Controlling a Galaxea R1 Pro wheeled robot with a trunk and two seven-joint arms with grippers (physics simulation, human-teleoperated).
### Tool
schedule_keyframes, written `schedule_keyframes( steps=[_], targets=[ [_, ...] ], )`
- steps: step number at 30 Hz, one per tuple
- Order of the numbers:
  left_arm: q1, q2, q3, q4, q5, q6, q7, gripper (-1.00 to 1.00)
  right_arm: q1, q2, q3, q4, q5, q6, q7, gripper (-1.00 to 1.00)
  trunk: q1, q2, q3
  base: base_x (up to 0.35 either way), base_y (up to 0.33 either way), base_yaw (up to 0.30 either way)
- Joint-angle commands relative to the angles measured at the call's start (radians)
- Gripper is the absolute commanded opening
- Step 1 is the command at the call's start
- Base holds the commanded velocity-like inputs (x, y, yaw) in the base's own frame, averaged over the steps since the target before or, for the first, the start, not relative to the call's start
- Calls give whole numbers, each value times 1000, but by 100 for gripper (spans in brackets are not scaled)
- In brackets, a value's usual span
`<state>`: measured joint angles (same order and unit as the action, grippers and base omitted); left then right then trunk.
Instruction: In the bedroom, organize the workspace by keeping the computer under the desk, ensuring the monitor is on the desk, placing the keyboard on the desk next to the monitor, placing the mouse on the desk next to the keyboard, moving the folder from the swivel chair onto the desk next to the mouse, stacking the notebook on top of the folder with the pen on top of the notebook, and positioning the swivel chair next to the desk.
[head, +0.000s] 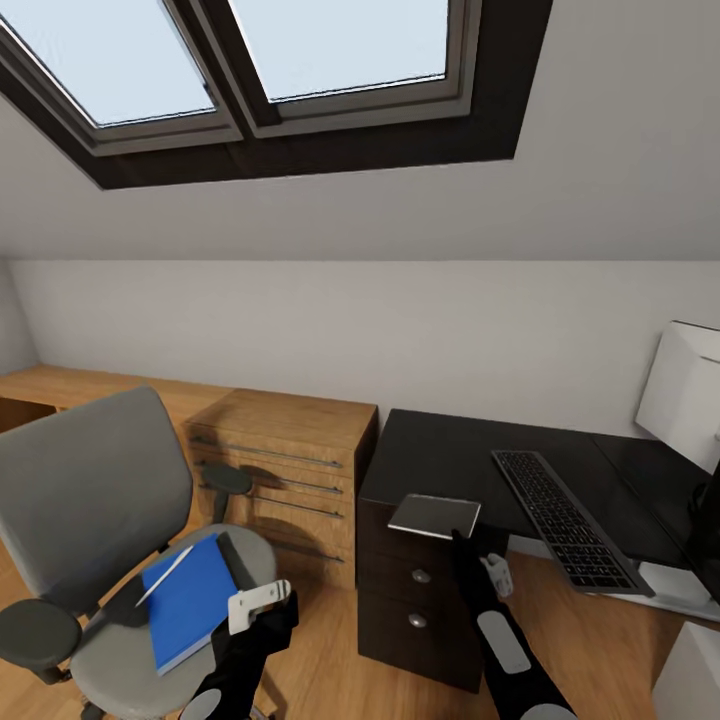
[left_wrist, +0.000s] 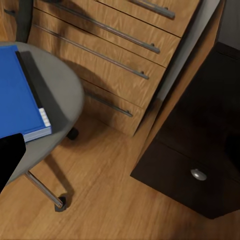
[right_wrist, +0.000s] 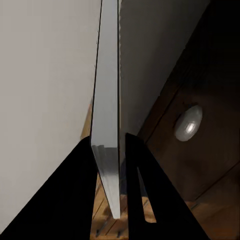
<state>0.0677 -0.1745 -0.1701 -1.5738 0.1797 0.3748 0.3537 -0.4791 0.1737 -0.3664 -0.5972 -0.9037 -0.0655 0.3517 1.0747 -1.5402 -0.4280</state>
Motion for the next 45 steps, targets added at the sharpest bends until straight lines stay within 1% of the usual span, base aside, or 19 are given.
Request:
schedule_keyframes(
  steps=[1,18,22,23,25,28,29,34,41,42,45],
  targets=[
    [0,0,-1,-2,10,3,8,100,-1,1,-3,3,-11,1,10,-100,4,-8,-4,0,0,0],
    [0,0,0,0,9,3,8,100,-1,1,-1,14,-14,1,15,-100,69,-127,-57,0,0,0],
    [0,0,0,0,9,3,8,100,-1,1,0,13,-23,1,15,-100,69,-127,-57,0,0,0],
    [0,0,0,0,9,3,8,100,-1,1,0,13,-38,1,15,-100,69,-127,-57,0,0,0],
    [0,0,0,0,9,3,7,100,-1,1,0,12,-50,1,15,-100,69,-127,-57,0,0,0],
    [0,0,0,0,9,3,7,100,-1,1,0,12,-56,2,15,-100,69,-127,-57,0,0,0],
    [0,1,0,0,9,3,7,100,-1,1,1,10,-61,17,15,-100,69,-127,-57,0,0,0],
    [0,1,0,0,9,2,6,100,-1,1,1,10,-63,49,27,-100,69,-127,-57,52,0,0],
    [0,1,0,0,9,2,4,100,-1,1,0,10,-66,55,46,-100,69,-127,-57,247,0,0],
    [0,1,0,0,9,2,4,100,-1,1,0,10,-89,56,50,-100,69,-127,-57,56,0,0],
    [0,1,0,1,9,2,4,100,-1,1,0,10,-112,56,50,-100,69,-127,-57,36,0,0]
  ],
)
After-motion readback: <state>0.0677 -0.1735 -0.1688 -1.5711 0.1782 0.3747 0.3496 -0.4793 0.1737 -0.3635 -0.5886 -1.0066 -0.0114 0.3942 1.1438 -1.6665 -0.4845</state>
